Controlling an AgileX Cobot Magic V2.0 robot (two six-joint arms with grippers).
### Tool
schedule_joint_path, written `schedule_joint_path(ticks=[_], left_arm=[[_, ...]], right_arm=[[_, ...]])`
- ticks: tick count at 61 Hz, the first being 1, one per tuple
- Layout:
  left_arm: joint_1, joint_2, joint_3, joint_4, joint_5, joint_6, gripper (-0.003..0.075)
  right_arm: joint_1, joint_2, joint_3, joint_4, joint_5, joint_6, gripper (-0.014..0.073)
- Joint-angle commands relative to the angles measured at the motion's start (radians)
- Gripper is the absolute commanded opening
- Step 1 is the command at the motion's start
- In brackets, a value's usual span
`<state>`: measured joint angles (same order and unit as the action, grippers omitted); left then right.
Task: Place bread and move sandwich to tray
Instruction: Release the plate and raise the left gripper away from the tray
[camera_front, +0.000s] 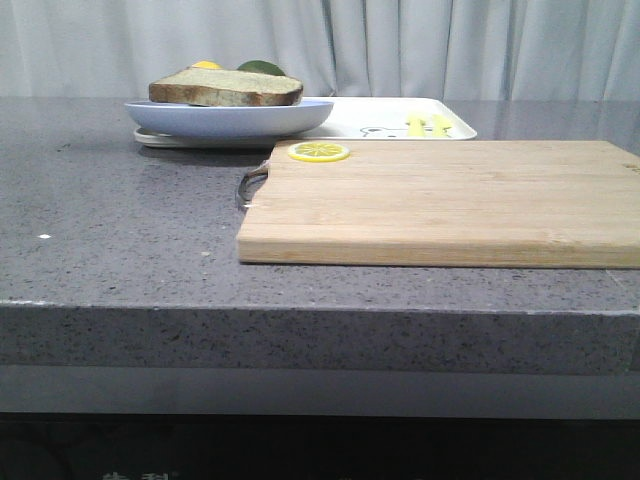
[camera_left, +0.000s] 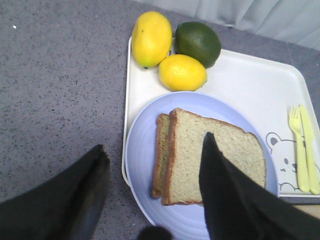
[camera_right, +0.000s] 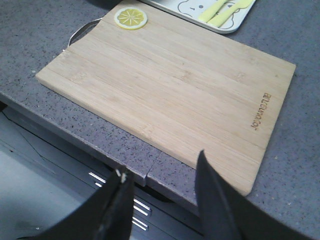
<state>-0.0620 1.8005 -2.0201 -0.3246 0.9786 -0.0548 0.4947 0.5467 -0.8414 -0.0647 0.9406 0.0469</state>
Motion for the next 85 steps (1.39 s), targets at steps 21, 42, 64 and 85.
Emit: schedule_joint_path(ticks=[21, 42, 64, 85], left_arm=[[-0.193, -0.522, 0.694, 0.024, -0.443, 0.189, 0.04], [-0.396, -0.777, 1.054, 0.201, -0.51, 0.189, 0.04], [-0.412, -1.064, 1.294, 0.3, -0.508, 0.189, 0.04], [-0.412, -1.183, 1.304, 0.298, -0.469, 0.189, 0.04]], right_arm=[[-0.006, 0.001, -0.022, -0.011, -0.063, 0.0, 0.0321], [-0.006, 0.001, -0.022, -0.011, -0.063, 0.0, 0.0321], [-0.006, 0.001, -0.022, -0.011, -0.063, 0.0, 0.0321], [-0.006, 0.001, -0.022, -0.012, -0.098, 0.0, 0.0321]])
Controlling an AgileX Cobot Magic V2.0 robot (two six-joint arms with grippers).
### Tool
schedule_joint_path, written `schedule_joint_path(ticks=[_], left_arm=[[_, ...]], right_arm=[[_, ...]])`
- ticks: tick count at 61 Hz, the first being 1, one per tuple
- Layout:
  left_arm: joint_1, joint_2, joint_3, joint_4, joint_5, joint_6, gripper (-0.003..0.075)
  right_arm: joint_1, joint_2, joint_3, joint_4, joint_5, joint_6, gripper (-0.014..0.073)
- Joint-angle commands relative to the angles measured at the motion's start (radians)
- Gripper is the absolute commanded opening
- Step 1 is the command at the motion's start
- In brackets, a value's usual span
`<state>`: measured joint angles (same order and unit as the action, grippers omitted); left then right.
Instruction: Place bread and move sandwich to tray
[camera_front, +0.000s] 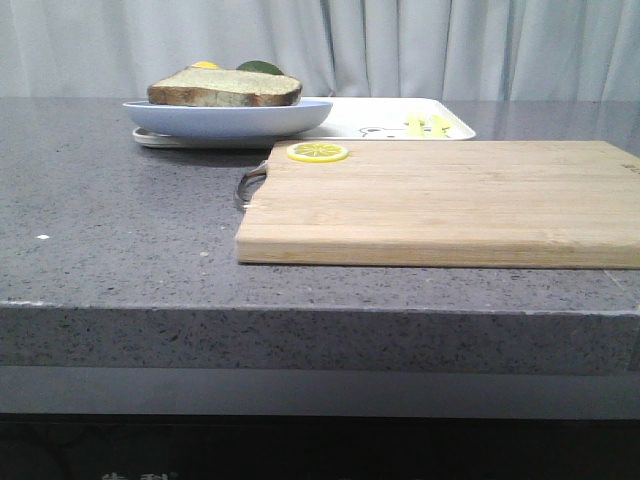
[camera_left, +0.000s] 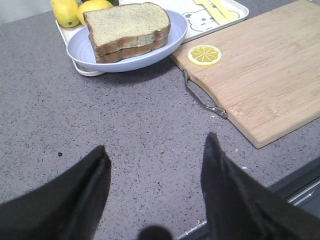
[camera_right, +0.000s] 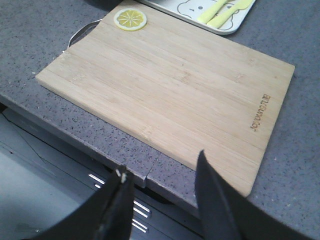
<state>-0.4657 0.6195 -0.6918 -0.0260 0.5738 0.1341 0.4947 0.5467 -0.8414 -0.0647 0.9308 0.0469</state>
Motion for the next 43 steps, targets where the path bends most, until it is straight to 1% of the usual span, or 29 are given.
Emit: schedule_joint_path(ticks=[1, 10, 15, 17, 21, 24, 27, 30, 32, 43], left_arm=[[-0.009, -0.002, -0.024, -0.001, -0.064, 0.0, 0.04], [-0.009, -0.002, -0.024, -0.003, -0.064, 0.0, 0.0392], [-0.009, -0.002, -0.024, -0.003, -0.064, 0.0, 0.0335], [-0.009, -0.002, -0.024, -0.003, -0.064, 0.0, 0.0292], [-0.009, -0.002, -0.024, -0.003, -0.064, 0.0, 0.0193], [-0.009, -0.002, -0.024, -0.003, -0.064, 0.0, 0.013], [-0.009, -0.002, -0.024, -0.003, -0.064, 0.0, 0.0071], [-0.009, -0.002, -0.024, -0.003, -0.064, 0.0, 0.002], [-0.009, -0.002, -0.024, -0.003, -0.064, 0.0, -0.0018], [-0.009, -0.002, -0.024, -0.003, -0.064, 0.0, -0.0018]], right_arm=[[-0.006, 0.001, -0.022, -0.012, -0.088, 0.0, 0.0321], [-0.006, 0.001, -0.022, -0.013, -0.09, 0.0, 0.0321], [-0.006, 0.001, -0.022, -0.013, -0.089, 0.0, 0.0297], [-0.006, 0.003, -0.022, -0.013, -0.089, 0.0, 0.0255], [-0.006, 0.005, -0.021, -0.013, -0.089, 0.0, 0.0138], [-0.006, 0.007, -0.021, -0.013, -0.089, 0.0, 0.0024], [-0.006, 0.007, -0.021, -0.012, -0.089, 0.0, -0.0057], [-0.006, 0.007, -0.021, -0.012, -0.089, 0.0, -0.012], [-0.006, 0.007, -0.021, -0.012, -0.089, 0.0, -0.0116], [-0.006, 0.007, -0.021, -0.012, -0.089, 0.0, -0.0118]])
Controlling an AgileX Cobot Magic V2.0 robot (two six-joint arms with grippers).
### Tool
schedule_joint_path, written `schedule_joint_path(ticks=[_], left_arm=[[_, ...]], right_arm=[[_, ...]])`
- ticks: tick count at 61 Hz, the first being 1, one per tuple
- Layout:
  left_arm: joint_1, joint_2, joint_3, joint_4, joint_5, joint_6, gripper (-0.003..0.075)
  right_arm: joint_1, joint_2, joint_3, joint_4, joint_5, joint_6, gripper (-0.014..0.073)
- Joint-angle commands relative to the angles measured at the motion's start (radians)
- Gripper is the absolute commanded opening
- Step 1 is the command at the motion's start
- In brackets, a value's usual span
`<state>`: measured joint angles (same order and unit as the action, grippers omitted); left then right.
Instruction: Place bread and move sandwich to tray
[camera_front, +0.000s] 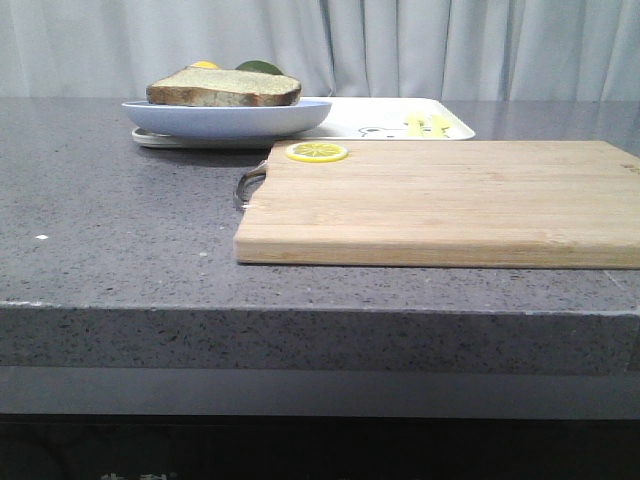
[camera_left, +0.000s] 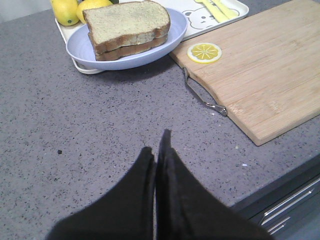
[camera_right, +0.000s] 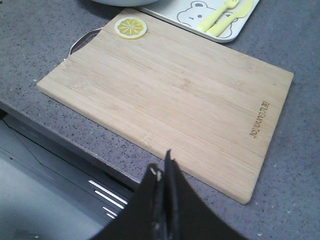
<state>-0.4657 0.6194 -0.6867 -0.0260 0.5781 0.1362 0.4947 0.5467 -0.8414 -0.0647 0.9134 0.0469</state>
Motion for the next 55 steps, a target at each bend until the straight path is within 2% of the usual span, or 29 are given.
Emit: schedule_joint_path(ticks=[1, 8, 14, 19, 27, 38, 46, 55], left_arm=[[-0.009, -0.002, -0.029, -0.003, -0.069, -0.002, -0.0018], [-0.009, -0.004, -0.026, -0.003, -0.073, -0.002, -0.0018], [-0.001, -0.086, 0.043, -0.017, -0.152, -0.002, -0.0018], [0.043, -0.178, 0.115, -0.024, -0.217, -0.002, -0.0018], [0.197, -0.365, 0.266, -0.017, -0.342, -0.002, -0.0018], [0.346, -0.55, 0.403, -0.017, -0.355, -0.002, -0.0018], [0.4, -0.588, 0.477, -0.065, -0.402, -0.002, -0.0018], [0.401, -0.588, 0.559, -0.073, -0.5, -0.002, -0.0018]], right_arm=[[-0.006, 0.007, -0.021, -0.012, -0.071, 0.0, -0.0118], [-0.006, 0.007, -0.021, -0.012, -0.071, 0.0, -0.0118], [-0.006, 0.007, -0.021, -0.012, -0.07, 0.0, -0.0118], [-0.006, 0.007, -0.021, -0.012, -0.068, 0.0, -0.0118], [-0.006, 0.007, -0.021, -0.012, -0.064, 0.0, -0.0118], [-0.006, 0.007, -0.021, -0.012, -0.064, 0.0, -0.0118], [-0.006, 0.007, -0.021, -0.012, -0.064, 0.0, -0.0118], [-0.006, 0.007, -0.021, -0.012, -0.064, 0.0, -0.0118]])
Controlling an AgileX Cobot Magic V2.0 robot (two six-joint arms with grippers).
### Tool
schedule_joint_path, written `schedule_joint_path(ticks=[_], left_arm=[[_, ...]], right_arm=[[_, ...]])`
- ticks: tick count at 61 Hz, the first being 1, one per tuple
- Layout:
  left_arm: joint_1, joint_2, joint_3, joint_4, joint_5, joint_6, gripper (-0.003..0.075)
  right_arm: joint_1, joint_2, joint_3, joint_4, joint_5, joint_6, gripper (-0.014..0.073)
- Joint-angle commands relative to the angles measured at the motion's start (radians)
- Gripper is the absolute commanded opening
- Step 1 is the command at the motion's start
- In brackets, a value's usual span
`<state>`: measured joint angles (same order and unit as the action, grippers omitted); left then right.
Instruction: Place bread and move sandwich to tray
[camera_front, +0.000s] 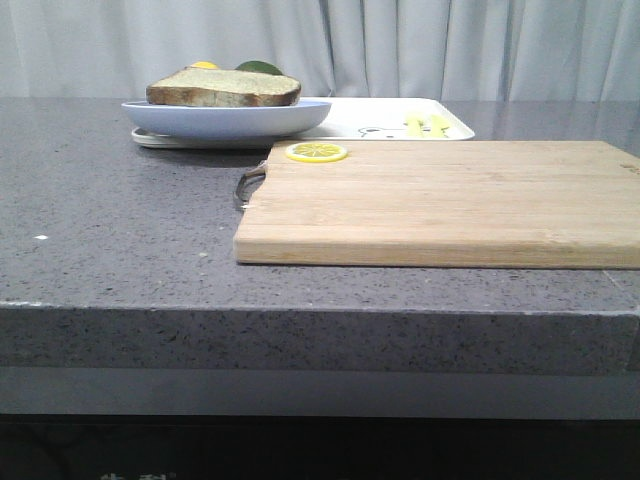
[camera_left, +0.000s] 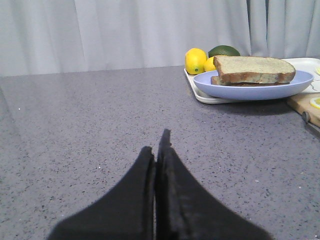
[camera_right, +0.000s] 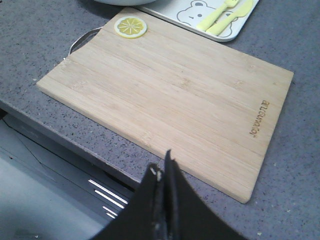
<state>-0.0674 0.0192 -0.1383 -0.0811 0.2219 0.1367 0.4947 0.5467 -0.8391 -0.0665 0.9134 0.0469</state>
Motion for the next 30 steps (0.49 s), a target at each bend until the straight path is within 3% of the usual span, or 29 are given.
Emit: schedule_joint_path(ticks=[1, 12, 22, 30], left_arm=[[0.002, 0.009, 0.022, -0.018, -0.158, -0.002, -0.0018], [0.001, -0.046, 0.077, 0.018, -0.192, -0.064, -0.0018], [0.001, -0.046, 0.113, 0.115, -0.212, -0.263, -0.0018], [0.001, -0.046, 0.146, 0.115, -0.236, -0.277, -0.0018]], right_arm=[[-0.006, 0.007, -0.024, -0.01, -0.064, 0.0, -0.0118], [-0.006, 0.007, -0.024, -0.01, -0.064, 0.0, -0.0118], [-0.006, 0.007, -0.024, -0.01, -0.063, 0.0, -0.0118], [-0.006, 0.007, -0.024, -0.01, -0.063, 0.0, -0.0118]])
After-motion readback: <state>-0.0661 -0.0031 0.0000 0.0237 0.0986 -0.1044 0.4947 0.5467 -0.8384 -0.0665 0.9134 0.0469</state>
